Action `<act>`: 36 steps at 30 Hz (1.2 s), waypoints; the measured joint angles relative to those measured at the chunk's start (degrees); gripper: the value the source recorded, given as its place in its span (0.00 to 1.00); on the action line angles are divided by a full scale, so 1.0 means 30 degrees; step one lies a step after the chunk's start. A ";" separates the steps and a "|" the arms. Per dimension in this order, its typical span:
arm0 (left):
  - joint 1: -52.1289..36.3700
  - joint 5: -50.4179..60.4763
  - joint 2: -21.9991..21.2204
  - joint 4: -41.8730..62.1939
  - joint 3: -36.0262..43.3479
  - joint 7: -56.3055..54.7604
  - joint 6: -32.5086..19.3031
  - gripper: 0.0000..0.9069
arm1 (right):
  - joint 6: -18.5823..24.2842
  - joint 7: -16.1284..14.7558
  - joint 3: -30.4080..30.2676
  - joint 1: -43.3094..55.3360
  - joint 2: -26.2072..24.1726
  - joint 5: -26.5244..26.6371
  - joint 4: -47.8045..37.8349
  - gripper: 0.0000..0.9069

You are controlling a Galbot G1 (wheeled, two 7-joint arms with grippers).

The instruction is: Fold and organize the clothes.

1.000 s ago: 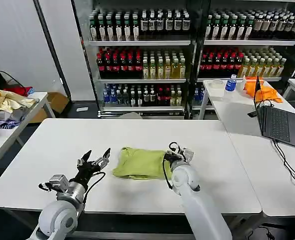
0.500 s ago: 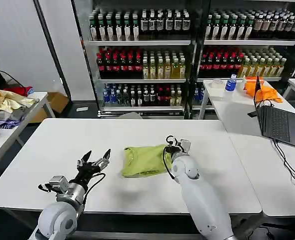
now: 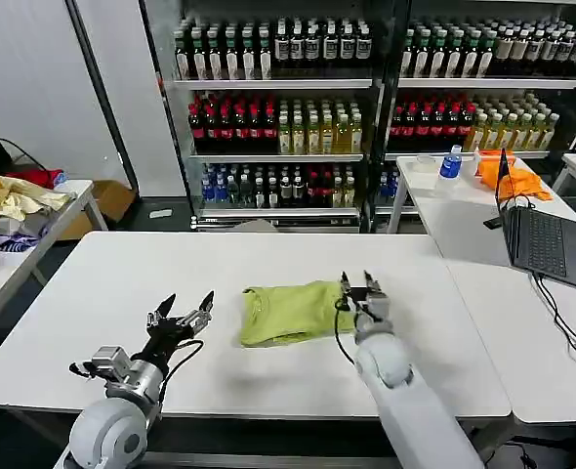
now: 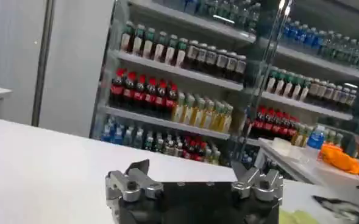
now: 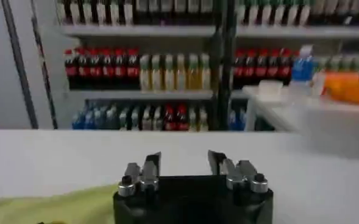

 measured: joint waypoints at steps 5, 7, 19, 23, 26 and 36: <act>0.0375 0.0415 -0.0132 -0.0306 0.0040 0.0011 -0.0217 1.00 | 0.1988 -0.0445 0.1417 -0.3068 -0.0515 -0.1939 0.3015 1.00; 0.0516 0.0591 -0.0169 -0.0406 0.0043 0.0010 -0.0265 1.00 | 0.2606 -0.0640 0.2052 -0.4439 -0.0597 -0.2592 0.4235 1.00; 0.1486 0.1111 0.0006 -0.1251 -0.0419 0.0011 -0.0387 1.00 | 0.4573 -0.1456 0.4875 -1.0832 -0.0368 -0.4658 0.9504 1.00; 0.1839 0.1299 0.0039 -0.1592 -0.0505 0.0040 -0.0421 1.00 | 0.4857 -0.1549 0.5446 -1.2157 -0.0210 -0.4983 1.0589 1.00; 0.2119 0.1480 0.0032 -0.1821 -0.0511 0.0097 -0.0505 1.00 | 0.5058 -0.1549 0.5792 -1.2913 -0.0119 -0.5135 1.1252 1.00; 0.2782 0.1934 0.0008 -0.2488 -0.0721 0.0144 -0.0557 1.00 | 0.5209 -0.1471 0.6676 -1.4561 -0.0045 -0.5519 1.2823 1.00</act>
